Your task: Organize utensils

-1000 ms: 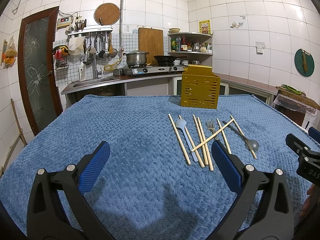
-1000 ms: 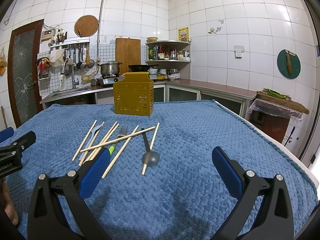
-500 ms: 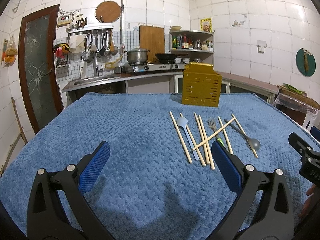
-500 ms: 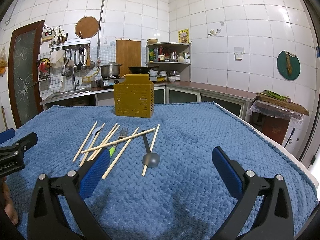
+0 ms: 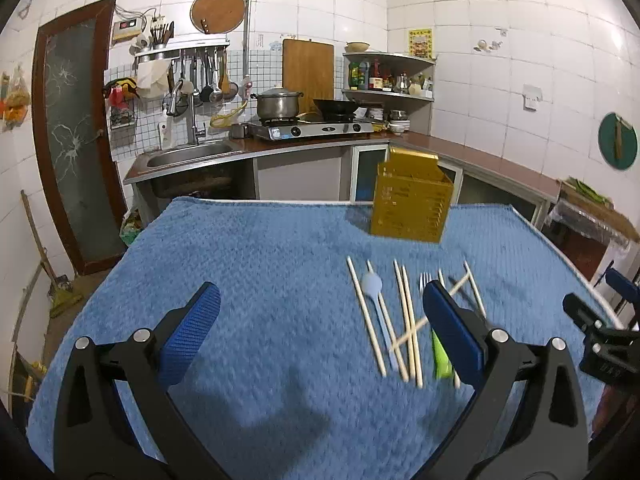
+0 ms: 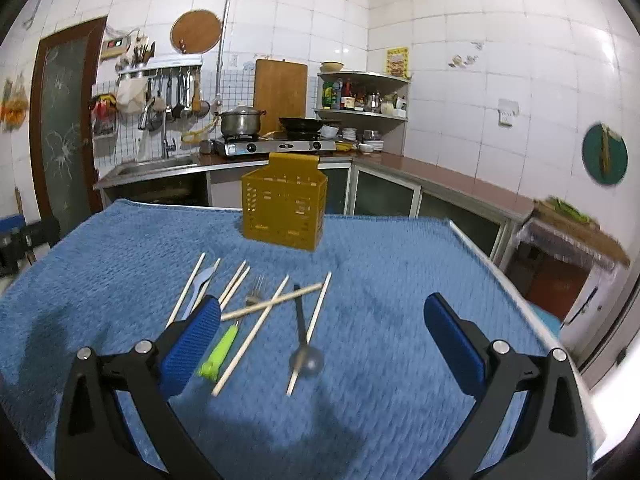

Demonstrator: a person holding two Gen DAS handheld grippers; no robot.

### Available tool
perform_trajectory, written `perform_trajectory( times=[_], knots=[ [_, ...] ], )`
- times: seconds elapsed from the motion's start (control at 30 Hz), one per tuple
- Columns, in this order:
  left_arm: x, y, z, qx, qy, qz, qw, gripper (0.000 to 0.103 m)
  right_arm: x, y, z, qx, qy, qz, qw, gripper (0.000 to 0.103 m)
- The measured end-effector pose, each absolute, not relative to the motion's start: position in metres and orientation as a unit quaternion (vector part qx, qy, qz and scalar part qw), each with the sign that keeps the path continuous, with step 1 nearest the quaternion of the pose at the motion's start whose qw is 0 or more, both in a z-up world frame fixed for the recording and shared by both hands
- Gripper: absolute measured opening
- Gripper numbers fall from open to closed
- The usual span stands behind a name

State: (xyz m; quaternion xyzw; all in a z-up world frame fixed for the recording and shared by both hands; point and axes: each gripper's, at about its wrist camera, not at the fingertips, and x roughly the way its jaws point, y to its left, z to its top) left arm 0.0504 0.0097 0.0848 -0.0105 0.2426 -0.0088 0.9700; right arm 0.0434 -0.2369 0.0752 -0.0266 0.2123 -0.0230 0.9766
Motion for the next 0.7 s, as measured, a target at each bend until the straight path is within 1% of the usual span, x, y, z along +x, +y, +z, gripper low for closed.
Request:
perform_trajectory(
  times=[0.13, 0.2, 0.33, 0.57, 0.63, 0.7],
  knots=[
    [0.085, 0.012, 0.094, -0.033, 0.267, -0.013, 0.963, 0.098, 0.078, -0.237, 0.084, -0.016, 0.228, -0.011, 0.973, 0.099],
    [0.101, 0.011, 0.091, -0.036, 0.277, -0.011, 0.960, 0.098, 0.101, -0.239, 0.082, -0.002, 0.250, -0.007, 0.968, 0.099],
    [0.143, 0.004, 0.075, -0.042, 0.308, -0.017, 0.950, 0.098, 0.142, -0.242, 0.064, 0.014, 0.294, 0.005, 0.956, 0.099],
    [0.207, -0.004, 0.049, -0.056, 0.351, -0.022, 0.935, 0.097, 0.196, -0.255, 0.032, 0.023, 0.328, -0.015, 0.944, 0.099],
    [0.224, -0.009, 0.036, -0.049, 0.368, -0.020, 0.928, 0.094, 0.211, -0.260, 0.018, 0.026, 0.343, -0.025, 0.939, 0.099],
    [0.238, -0.013, 0.025, -0.038, 0.383, -0.022, 0.923, 0.083, 0.220, -0.264, 0.003, 0.040, 0.360, -0.024, 0.932, 0.098]
  ],
)
